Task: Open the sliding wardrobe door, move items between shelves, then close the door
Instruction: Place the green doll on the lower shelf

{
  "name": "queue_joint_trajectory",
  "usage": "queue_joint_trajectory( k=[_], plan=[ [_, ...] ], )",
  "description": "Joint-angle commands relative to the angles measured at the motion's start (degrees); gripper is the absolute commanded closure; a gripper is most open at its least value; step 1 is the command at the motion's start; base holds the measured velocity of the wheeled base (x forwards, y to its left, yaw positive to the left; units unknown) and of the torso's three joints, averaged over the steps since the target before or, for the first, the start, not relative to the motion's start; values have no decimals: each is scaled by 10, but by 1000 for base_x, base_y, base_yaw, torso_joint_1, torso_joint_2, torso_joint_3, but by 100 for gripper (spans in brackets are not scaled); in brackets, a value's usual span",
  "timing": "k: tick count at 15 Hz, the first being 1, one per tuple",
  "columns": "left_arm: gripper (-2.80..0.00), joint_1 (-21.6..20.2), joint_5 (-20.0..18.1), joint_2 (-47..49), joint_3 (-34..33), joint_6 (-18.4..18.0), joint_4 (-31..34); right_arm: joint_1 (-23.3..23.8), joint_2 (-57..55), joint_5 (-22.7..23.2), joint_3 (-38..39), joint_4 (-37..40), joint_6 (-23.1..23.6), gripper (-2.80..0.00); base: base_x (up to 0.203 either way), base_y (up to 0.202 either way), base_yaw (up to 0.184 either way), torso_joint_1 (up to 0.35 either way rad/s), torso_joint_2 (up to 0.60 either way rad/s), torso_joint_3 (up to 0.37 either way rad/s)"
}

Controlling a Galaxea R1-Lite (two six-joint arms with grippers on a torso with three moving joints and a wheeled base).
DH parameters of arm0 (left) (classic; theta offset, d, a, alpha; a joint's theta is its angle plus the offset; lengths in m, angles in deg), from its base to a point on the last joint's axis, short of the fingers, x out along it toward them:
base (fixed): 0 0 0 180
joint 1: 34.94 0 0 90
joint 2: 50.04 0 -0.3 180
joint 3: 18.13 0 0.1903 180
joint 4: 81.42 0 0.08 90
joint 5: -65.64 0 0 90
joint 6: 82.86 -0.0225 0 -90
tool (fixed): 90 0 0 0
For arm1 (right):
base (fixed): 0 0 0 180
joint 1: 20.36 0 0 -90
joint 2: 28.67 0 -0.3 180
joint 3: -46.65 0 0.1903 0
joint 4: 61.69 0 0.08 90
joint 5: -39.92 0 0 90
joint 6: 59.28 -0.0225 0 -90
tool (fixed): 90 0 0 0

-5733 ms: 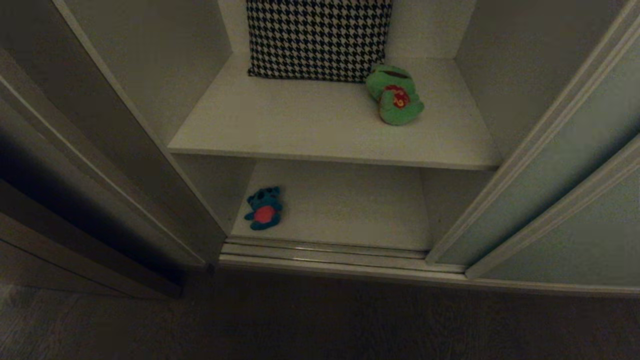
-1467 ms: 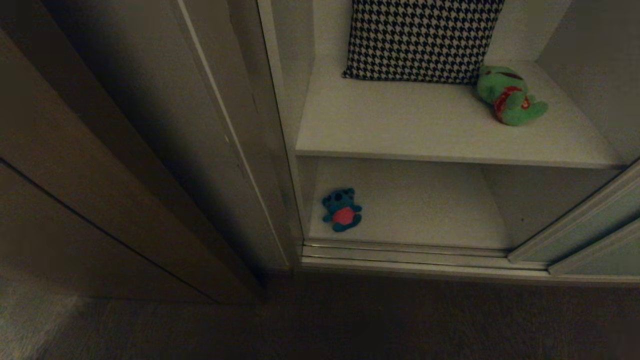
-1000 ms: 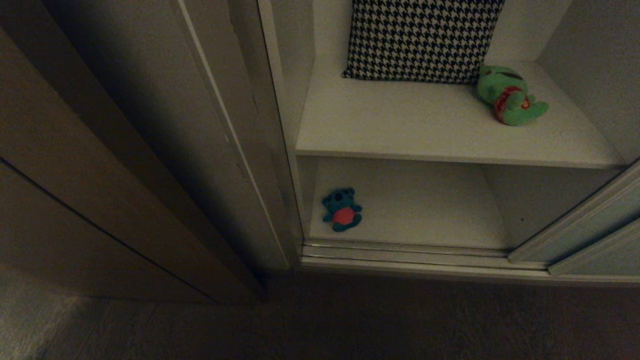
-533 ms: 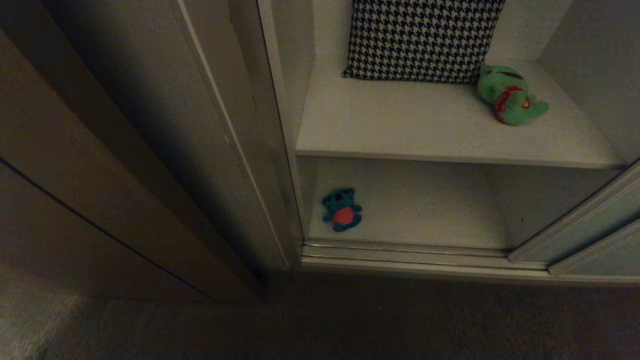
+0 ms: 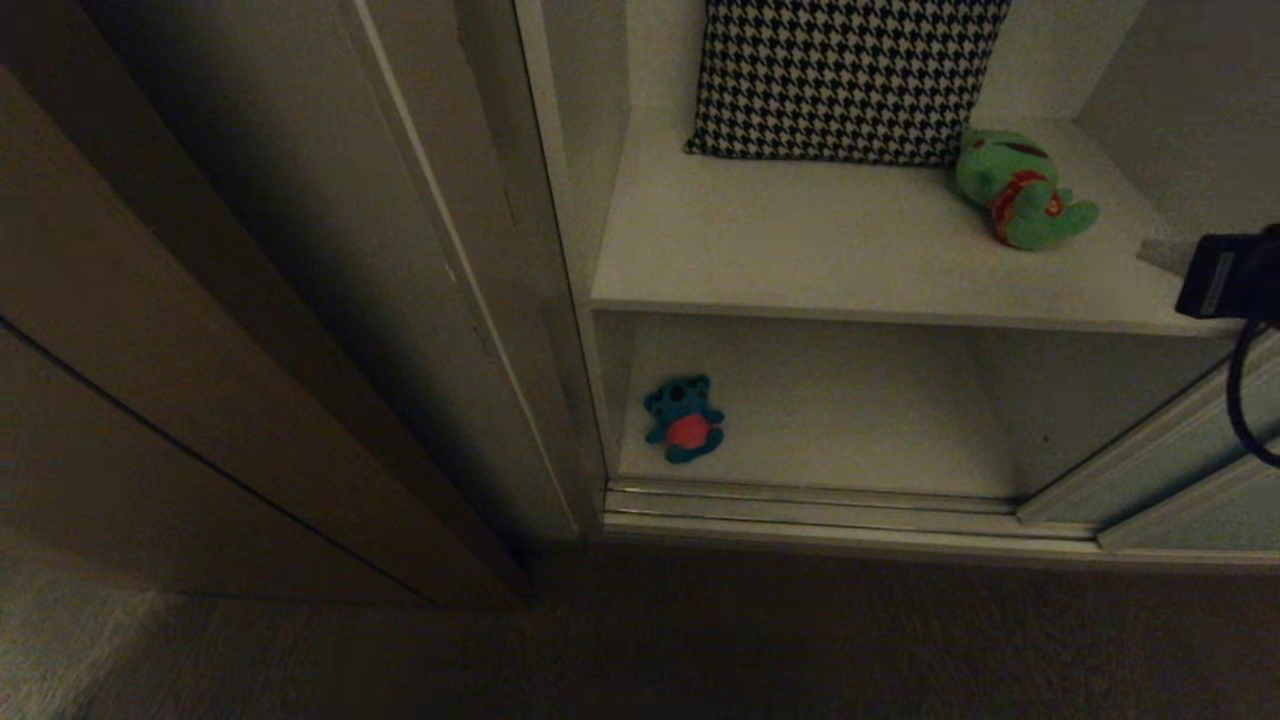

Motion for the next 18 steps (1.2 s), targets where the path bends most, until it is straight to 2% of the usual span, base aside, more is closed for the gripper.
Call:
queue_joint_trajectory(
  k=[1,4,8,15,18],
  plan=[
    [0,0,0,1,0,0,0,1,-84,7,-34,-38,-3,-280,0,0,0,0,0,0],
    [0,0,0,1,0,0,0,2,-132,28,-47,-99,-3,-280,0,0,0,0,0,0],
    [0,0,0,1,0,0,0,1,-190,32,-64,-169,0,-280,0,0,0,0,0,0],
    [0,0,0,1,0,0,0,7,-247,32,-162,-185,1,-280,0,0,0,0,0,0],
    [0,0,0,1,0,-1,0,6,-297,24,-231,-192,2,-280,0,0,0,0,0,0]
  ],
)
